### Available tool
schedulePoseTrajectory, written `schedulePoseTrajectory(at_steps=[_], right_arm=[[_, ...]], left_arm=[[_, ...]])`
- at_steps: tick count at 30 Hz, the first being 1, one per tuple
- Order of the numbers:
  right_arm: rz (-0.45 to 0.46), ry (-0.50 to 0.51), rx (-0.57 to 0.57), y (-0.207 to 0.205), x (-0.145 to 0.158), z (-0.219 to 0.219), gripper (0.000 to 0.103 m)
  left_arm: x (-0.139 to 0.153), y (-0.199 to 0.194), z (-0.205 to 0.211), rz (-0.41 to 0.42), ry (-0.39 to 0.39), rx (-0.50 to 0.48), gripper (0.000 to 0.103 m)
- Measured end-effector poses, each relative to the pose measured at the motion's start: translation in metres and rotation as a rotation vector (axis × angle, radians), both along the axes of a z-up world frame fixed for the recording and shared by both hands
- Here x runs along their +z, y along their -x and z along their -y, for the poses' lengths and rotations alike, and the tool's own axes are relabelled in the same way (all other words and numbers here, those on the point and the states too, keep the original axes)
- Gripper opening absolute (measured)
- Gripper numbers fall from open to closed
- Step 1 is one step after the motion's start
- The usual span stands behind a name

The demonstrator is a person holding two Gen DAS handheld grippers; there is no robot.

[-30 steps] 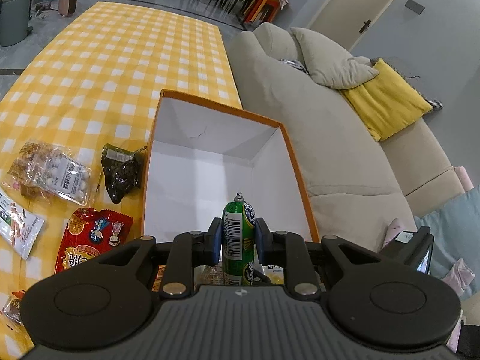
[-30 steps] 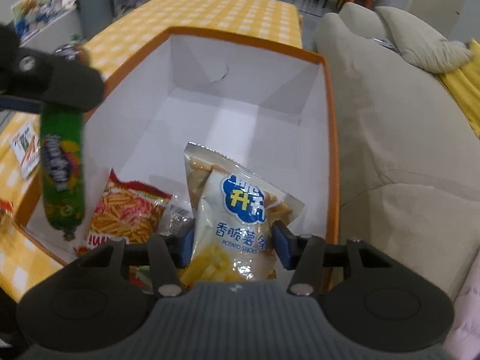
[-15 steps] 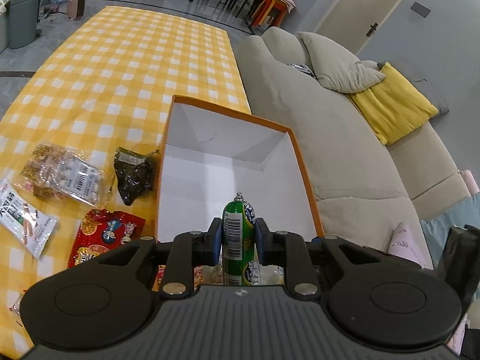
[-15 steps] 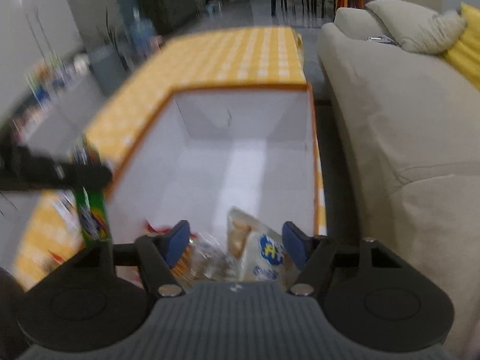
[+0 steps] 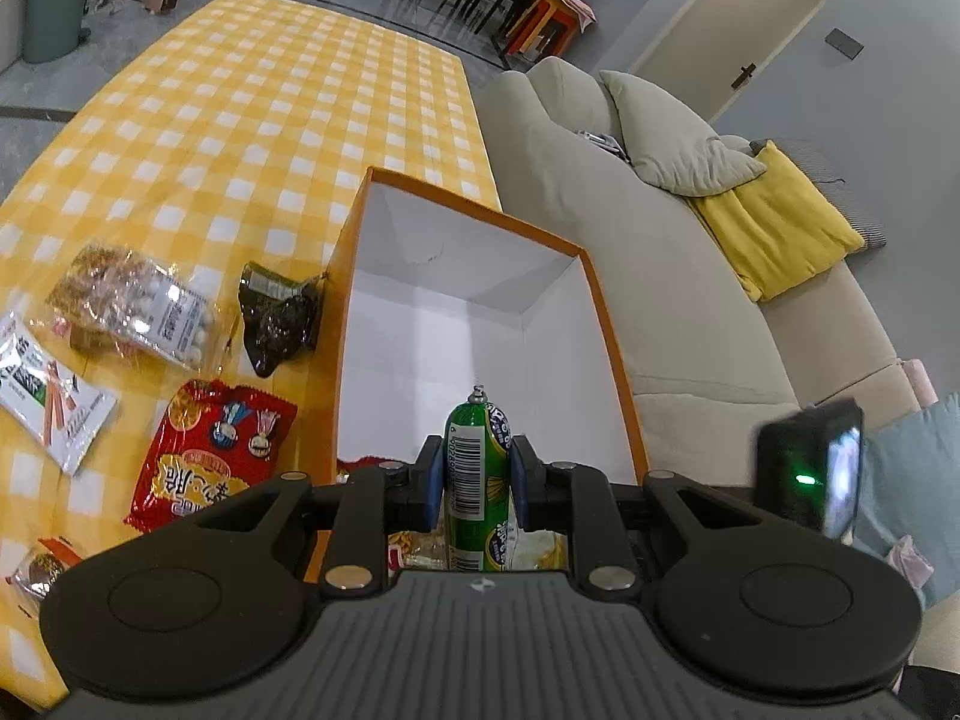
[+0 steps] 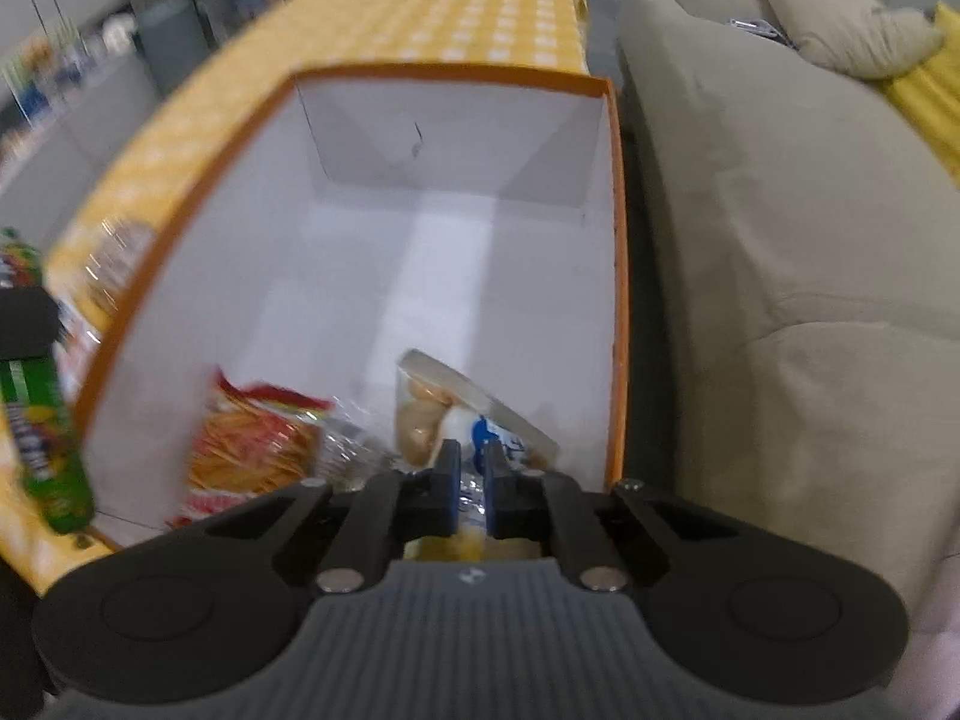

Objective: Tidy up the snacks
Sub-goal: 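Open the right tool to drop the potato-stick bag while the left tool lowers the sausage stick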

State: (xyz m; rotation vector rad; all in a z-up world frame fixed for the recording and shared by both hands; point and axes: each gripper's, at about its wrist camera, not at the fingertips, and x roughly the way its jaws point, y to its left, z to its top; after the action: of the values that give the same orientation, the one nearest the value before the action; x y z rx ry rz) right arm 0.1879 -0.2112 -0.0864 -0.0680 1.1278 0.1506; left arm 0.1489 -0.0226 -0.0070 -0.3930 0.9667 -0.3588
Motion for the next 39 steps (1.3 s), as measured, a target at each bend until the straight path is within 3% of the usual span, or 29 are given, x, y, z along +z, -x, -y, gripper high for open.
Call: schedulePoseTrajectory(at_steps=[4,10,19,22,27,32,35,39], right_arm=[[-0.036,0.191,0.061,-0.002,-0.011,-0.023,0.003],[-0.106,0.325,0.108,0.0,-0.029,-0.044,0.001],[-0.144,0.338,0.106,-0.008,-0.044,-0.043,0.0],[-0.128,0.299,0.096,-0.005,-0.042,-0.037,0.0],[-0.034,0.04,0.013,0.006,-0.02,-0.008,0.002],[0.062,-0.124,0.016,0.014,0.007,0.017,0.003],[0.085,-0.305,-0.02,0.014,0.012,0.042,0.003],[0.165,-0.284,-0.005,0.023,0.022,0.061,0.004]], left_arm=[[-0.004,0.005,-0.008,-0.007,0.026,-0.007,0.024],[-0.005,0.008,-0.016,-0.009,0.083,-0.011,0.024],[-0.008,0.006,-0.03,-0.018,0.085,0.036,0.024],[-0.004,0.007,-0.032,-0.007,0.068,0.046,0.024],[0.001,0.0,-0.026,-0.009,0.061,0.058,0.024],[-0.004,-0.017,0.006,-0.057,0.034,0.089,0.024],[-0.011,-0.031,0.042,-0.051,-0.114,0.034,0.024],[-0.017,-0.048,0.08,-0.03,-0.333,-0.076,0.024]])
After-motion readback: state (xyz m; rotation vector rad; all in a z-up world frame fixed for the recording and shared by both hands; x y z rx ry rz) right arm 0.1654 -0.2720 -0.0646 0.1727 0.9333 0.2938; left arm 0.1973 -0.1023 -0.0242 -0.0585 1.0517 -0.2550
